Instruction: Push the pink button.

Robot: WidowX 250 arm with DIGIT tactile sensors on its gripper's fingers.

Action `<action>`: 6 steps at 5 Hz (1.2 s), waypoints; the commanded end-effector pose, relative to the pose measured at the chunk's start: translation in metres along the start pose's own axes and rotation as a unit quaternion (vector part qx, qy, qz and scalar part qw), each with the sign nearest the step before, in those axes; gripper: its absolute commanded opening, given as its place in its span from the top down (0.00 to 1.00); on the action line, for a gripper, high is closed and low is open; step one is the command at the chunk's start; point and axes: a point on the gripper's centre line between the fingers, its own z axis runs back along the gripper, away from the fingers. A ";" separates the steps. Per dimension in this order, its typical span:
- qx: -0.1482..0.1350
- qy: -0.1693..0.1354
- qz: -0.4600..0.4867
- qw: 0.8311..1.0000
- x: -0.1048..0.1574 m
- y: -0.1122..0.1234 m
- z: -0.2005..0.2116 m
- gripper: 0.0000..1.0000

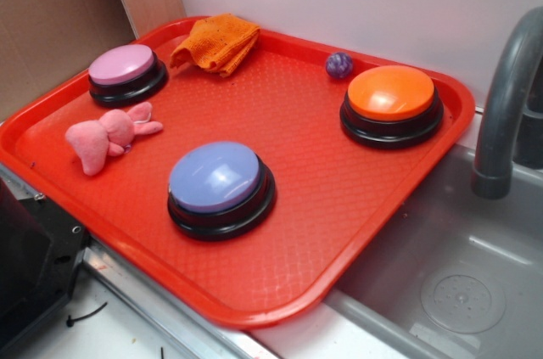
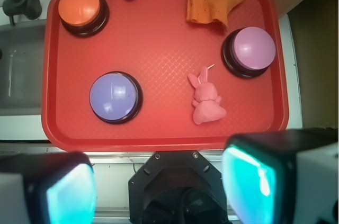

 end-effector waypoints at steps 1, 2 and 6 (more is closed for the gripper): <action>0.000 0.000 0.000 1.000 0.000 0.000 0.000 0.00; 0.038 0.005 0.121 0.992 0.047 0.050 -0.042 0.00; 0.106 -0.012 0.327 0.939 0.086 0.145 -0.145 0.00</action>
